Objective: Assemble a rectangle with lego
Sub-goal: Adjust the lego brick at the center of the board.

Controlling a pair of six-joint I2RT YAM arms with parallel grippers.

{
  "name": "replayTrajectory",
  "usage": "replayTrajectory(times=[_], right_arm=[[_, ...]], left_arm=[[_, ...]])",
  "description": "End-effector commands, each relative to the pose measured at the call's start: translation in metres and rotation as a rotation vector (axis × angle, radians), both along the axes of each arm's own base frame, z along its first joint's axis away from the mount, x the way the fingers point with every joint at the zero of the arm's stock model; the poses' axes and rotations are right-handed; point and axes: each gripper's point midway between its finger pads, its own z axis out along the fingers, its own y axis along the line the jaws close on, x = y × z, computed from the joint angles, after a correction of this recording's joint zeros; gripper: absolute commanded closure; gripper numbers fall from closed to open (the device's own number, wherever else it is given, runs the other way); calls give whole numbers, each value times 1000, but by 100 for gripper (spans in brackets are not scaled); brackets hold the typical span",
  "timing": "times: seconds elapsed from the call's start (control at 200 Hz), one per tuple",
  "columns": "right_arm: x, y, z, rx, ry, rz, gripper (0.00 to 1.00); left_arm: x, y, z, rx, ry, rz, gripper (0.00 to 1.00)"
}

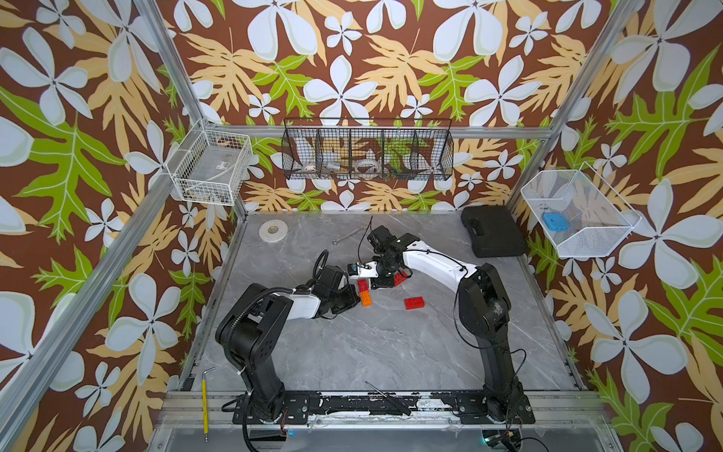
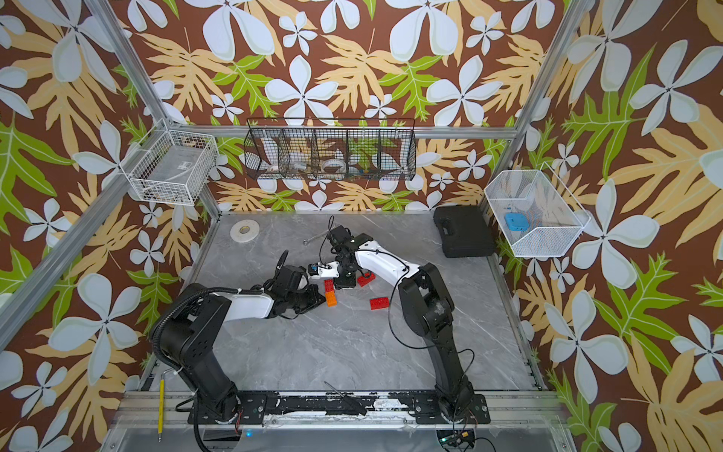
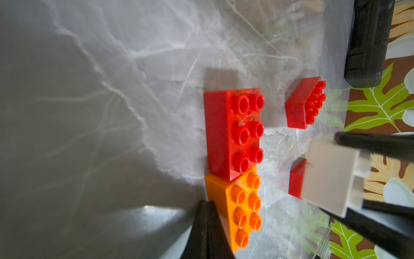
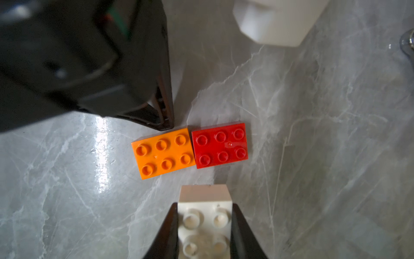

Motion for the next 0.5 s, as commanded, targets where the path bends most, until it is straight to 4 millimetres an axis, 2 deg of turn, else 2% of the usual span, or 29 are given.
replayTrajectory(times=[0.0, 0.28, 0.496], right_arm=[[-3, 0, -1, 1, 17, -2, 100], [-4, 1, 0, 2, 17, -1, 100], [-7, 3, -3, 5, 26, 5, 100]], left_arm=[[2, 3, -4, 33, -4, -2, 99], [7, -1, -2, 27, -6, -8, 98], [-3, 6, -2, 51, 6, -11, 98]])
